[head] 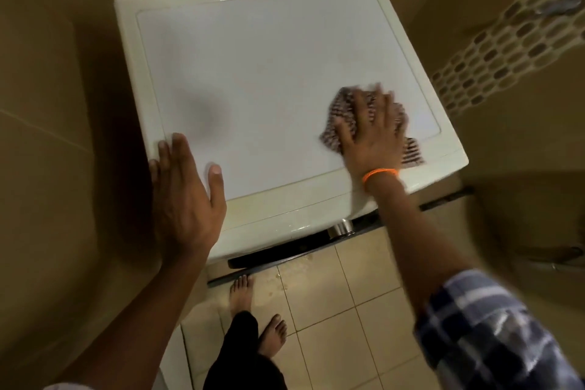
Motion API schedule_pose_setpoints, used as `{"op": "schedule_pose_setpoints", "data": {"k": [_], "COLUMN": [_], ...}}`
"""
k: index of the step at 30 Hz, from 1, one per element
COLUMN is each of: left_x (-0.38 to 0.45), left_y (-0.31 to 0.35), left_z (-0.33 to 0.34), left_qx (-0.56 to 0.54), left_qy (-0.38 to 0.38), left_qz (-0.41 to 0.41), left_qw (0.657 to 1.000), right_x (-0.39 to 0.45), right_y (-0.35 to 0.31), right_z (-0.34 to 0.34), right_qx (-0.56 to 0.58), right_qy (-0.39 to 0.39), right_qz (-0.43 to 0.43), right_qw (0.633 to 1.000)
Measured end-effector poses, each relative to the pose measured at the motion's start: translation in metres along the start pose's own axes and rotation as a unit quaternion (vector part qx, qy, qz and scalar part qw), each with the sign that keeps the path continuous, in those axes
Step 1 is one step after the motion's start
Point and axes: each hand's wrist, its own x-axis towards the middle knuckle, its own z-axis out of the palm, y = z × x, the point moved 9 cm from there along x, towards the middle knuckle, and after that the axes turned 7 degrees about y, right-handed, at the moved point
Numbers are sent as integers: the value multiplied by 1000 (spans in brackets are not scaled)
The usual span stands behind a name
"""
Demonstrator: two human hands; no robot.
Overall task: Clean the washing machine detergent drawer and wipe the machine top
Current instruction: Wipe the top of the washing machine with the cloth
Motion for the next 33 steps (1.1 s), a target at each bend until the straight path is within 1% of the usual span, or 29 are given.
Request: {"op": "schedule_pose_setpoints", "data": {"k": [2, 4, 5, 6, 8, 9, 12, 15, 17, 20, 22, 23, 26, 27, 28, 29, 31, 33], "left_x": [1, 1, 1, 2, 4, 4, 2, 2, 2, 2, 2, 2, 2, 2, 3, 3, 4, 5], "left_y": [1, 0, -2, -6, -10, -7, 14, 12, 10, 10, 8, 8, 10, 10, 11, 11, 13, 13], "left_z": [-2, -9, -12, -17, -21, -22, -13, -5, 0, 1, 1, 0, -1, -1, -3, -5, -9, -14], "left_qx": [-19, -52, -60, -60, -52, -43, -14, 19, 38, 35, 37, 40, 45, 43, 43, 45, 42, 15], "left_qy": [16, 46, 60, 72, 74, 63, 4, -25, -38, -40, -38, -36, -47, -51, -52, -50, -40, -29], "left_qz": [2, 9, 2, -18, -55, -48, 33, 49, 57, 58, 52, 50, 49, 48, 47, 48, 44, 27], "left_qw": [1000, 998, 996, 995, 994, 996, 999, 998, 997, 997, 997, 997, 997, 997, 997, 997, 997, 999], "right_x": [-30, -67, -86, -99, -105, -103, -81, -34, 3, 43, 55, 57, 48, 43, 37, 31, 12, -16], "right_y": [-93, -193, -233, -260, -274, -269, -224, -136, -55, 72, 117, 123, 104, 86, 61, 28, -56, -154], "right_z": [3, 8, 11, 14, 18, 18, 13, 9, 8, -1, -5, -6, -7, -5, -3, 0, 5, 9], "right_qx": [28, 68, 69, 61, 42, 48, 83, 88, 65, 26, 9, 5, -10, -14, -14, -8, 17, 58], "right_qy": [7, -8, -25, -38, -38, -29, -12, 9, 9, -13, -30, -35, -13, -4, 3, 9, 22, 24], "right_qz": [-117, -244, -299, -337, -369, -369, -341, -276, -214, -69, 4, 26, 78, 78, 60, 24, -79, -208], "right_qw": [993, 967, 951, 939, 928, 928, 936, 957, 975, 997, 1000, 999, 997, 997, 998, 1000, 996, 976]}}
